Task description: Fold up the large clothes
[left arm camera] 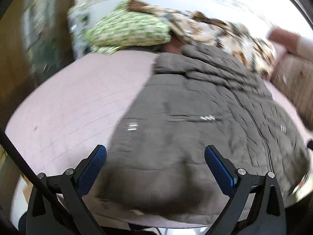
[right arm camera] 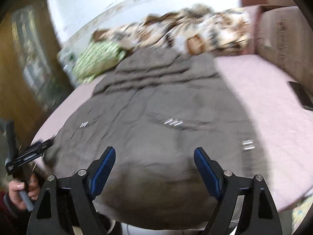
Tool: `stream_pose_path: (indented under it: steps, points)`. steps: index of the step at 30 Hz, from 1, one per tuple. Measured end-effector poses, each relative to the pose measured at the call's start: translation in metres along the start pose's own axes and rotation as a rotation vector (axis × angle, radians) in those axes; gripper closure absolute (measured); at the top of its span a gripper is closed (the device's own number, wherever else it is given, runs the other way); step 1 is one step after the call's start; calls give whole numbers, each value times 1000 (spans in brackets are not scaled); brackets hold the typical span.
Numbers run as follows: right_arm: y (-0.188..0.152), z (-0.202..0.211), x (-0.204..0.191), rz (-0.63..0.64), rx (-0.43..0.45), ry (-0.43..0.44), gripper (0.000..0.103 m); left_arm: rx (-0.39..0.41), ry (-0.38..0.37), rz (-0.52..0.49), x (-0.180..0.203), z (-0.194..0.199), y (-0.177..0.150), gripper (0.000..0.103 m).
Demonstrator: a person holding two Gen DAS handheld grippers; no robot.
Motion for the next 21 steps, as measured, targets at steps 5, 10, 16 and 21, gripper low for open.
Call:
stream_pose_path:
  steps: [5,10,16,21]
  points:
    - [-1,24,68,-227,64,-110,17,-86,18,214,-54,-17,-3,6]
    - [-18,26,124,-503,51,-67,17,-156,-27,337,-71,-32,-10,7]
    - [-30,16,137,-606,12,-29,17,-163,-43,300,-59,-36,-12,7]
    - [-39,3,129,-652,-26,36,19,-171,-56,244,-45,-37,-16,7]
Point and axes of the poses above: each gripper's, at about its wrist camera, not at the fingertips, and z roughly against the way its jaws point, x to its right, y to its top, the point moved 1 cm from there along -z, roughly the way its jaws point, and after that the axes turned 2 degrees about z, right-handed, at the moved point
